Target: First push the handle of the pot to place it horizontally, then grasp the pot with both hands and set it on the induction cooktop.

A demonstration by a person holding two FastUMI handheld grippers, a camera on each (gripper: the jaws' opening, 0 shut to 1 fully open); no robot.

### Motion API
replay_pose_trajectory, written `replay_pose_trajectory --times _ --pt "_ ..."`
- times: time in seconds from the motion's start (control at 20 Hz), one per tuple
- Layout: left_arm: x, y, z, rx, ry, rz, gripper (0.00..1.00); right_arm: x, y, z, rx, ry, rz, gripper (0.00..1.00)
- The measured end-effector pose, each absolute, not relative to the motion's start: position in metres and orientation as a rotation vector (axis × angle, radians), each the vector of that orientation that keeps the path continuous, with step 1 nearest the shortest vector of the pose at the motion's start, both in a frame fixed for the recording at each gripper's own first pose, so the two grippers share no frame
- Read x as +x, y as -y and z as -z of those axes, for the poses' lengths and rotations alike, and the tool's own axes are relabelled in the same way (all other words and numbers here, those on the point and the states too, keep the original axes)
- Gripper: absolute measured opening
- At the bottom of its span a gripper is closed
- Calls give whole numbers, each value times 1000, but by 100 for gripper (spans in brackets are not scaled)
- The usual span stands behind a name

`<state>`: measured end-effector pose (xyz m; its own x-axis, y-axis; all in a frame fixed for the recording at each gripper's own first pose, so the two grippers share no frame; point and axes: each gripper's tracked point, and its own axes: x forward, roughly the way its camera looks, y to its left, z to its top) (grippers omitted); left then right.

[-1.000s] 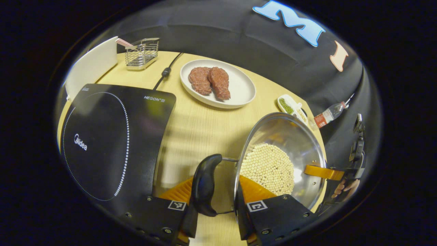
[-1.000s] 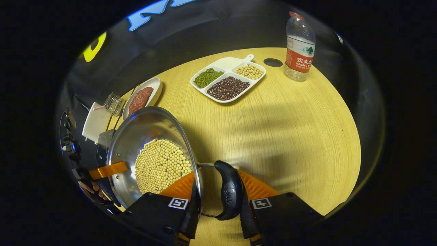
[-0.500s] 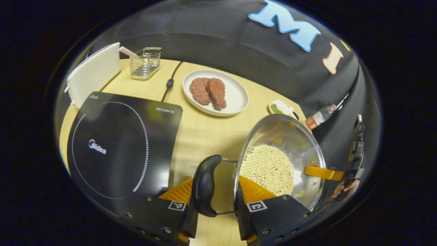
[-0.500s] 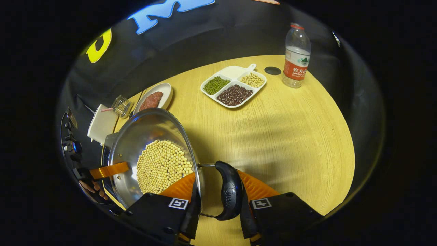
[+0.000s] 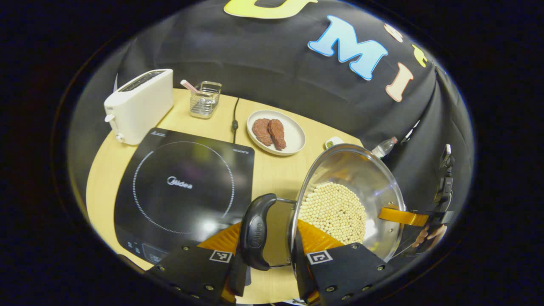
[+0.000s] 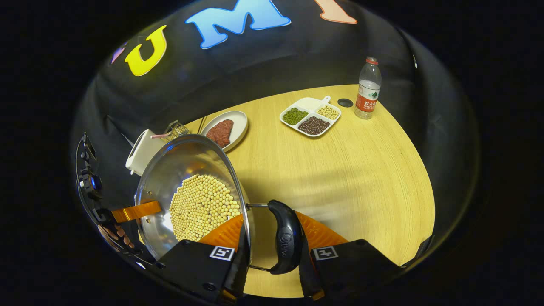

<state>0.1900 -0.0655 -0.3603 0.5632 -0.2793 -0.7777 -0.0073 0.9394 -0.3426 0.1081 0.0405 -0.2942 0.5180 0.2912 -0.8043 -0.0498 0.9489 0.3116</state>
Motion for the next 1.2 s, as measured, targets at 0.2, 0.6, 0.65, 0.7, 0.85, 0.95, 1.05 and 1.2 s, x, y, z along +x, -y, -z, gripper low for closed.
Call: replay_pose_trajectory --times 0.2,0.6,0.65,0.7,0.85,0.95,1.05,1.2 --pt "163 28 339 -345 -935 150 45 85 -77 270 247 -974 -227 52" --pt "141 -65 327 -353 -937 63 50 78 -166 263 238 -992 -297 52" --pt "143 -75 328 -352 -940 52 52 81 -176 265 241 -998 -305 49" --pt "143 -84 330 -349 -945 43 53 84 -186 267 246 -1004 -310 49" --pt "155 -110 338 -337 -956 20 48 96 -212 274 252 -1024 -326 49" --pt "166 -126 344 -330 -960 9 48 107 -230 280 258 -1032 -333 49" --pt "178 -143 349 -324 -964 -3 48 119 -247 286 262 -1038 -336 49" --pt "196 -169 359 -319 -972 -15 48 139 -276 296 266 -1043 -343 48"
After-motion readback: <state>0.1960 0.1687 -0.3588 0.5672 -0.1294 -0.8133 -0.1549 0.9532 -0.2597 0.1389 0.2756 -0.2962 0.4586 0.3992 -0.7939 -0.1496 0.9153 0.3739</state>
